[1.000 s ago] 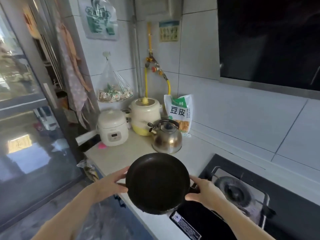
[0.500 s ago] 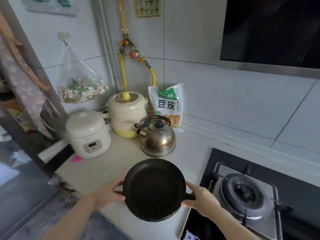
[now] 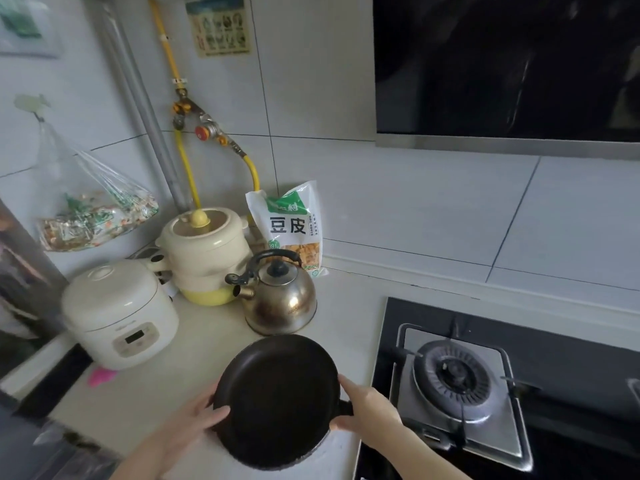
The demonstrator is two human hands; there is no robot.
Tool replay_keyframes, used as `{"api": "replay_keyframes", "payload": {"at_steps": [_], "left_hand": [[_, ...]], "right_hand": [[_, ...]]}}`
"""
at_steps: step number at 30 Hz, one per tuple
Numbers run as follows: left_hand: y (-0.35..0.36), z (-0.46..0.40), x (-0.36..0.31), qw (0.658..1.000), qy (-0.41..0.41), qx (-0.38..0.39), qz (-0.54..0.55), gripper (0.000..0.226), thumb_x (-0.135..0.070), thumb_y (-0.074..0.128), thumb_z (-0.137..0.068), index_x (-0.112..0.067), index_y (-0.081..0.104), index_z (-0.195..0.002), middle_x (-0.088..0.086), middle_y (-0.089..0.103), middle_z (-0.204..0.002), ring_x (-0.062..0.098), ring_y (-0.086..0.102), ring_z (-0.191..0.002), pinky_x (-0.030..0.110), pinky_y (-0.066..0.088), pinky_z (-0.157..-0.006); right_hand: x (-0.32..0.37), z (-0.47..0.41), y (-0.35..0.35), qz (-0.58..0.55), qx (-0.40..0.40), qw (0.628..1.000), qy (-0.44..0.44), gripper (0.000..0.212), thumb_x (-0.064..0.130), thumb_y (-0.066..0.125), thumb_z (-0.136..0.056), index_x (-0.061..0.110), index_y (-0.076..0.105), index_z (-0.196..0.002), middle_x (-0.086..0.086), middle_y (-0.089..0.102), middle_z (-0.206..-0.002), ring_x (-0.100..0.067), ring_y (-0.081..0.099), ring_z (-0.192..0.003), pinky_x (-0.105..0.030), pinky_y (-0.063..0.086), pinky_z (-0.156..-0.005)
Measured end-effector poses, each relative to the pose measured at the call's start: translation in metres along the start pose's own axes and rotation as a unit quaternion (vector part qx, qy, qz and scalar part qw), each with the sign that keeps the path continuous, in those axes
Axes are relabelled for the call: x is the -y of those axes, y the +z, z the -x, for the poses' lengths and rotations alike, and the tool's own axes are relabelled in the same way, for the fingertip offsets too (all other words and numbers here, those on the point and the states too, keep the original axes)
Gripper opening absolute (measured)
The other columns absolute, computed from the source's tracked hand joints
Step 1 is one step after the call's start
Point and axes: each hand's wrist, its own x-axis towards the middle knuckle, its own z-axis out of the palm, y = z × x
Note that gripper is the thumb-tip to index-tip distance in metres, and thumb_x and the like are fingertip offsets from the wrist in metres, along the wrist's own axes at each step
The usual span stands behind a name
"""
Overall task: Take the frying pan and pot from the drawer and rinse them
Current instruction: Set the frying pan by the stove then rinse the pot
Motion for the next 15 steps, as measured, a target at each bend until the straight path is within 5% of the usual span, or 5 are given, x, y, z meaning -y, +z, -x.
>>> {"api": "replay_keyframes", "payload": {"at_steps": [5, 7, 11, 15], "left_hand": [[0.006, 0.004, -0.007, 0.999, -0.031, -0.008, -0.030, 0.064, -0.035, 0.083, -0.075, -0.029, 0.056, -0.132, -0.014, 0.056, -0.139, 0.010, 0.045, -0.135, 0.038, 0.029, -0.116], [0.011, 0.005, -0.013, 0.990, -0.035, -0.063, -0.124, 0.070, -0.042, 0.083, -0.073, -0.027, 0.054, -0.136, -0.011, 0.050, -0.144, 0.019, 0.041, -0.139, 0.038, 0.031, -0.114], [0.030, -0.004, -0.049, 0.914, 0.007, -0.133, -0.384, 0.079, -0.033, 0.074, -0.085, -0.009, 0.034, -0.149, 0.006, 0.038, -0.151, 0.026, 0.034, -0.141, 0.037, 0.030, -0.113], [0.078, -0.022, -0.096, 0.876, 0.079, -0.144, -0.454, 0.080, -0.042, 0.071, -0.086, -0.010, 0.035, -0.149, 0.011, 0.040, -0.149, 0.026, 0.038, -0.138, 0.039, 0.035, -0.112]], "right_hand": [[0.002, 0.004, 0.005, 0.017, -0.014, 1.000, 0.013, 0.079, 0.049, 0.068, -0.082, 0.038, 0.024, -0.146, -0.001, 0.056, -0.108, -0.023, 0.058, -0.102, -0.036, 0.053, -0.083], [0.003, 0.009, 0.001, 0.032, -0.032, 0.999, 0.011, 0.081, 0.052, 0.067, -0.083, 0.033, 0.023, -0.148, -0.004, 0.054, -0.120, -0.025, 0.054, -0.112, -0.039, 0.051, -0.090], [0.000, 0.033, -0.033, 0.012, -0.117, 0.993, 0.030, 0.080, 0.052, 0.064, -0.086, 0.027, 0.024, -0.151, -0.003, 0.049, -0.134, -0.024, 0.047, -0.125, -0.038, 0.046, -0.098], [-0.031, 0.075, -0.081, 0.017, -0.209, 0.972, 0.102, 0.074, 0.054, 0.062, -0.086, 0.023, 0.033, -0.146, -0.004, 0.049, -0.137, -0.025, 0.047, -0.126, -0.039, 0.045, -0.099]]}}
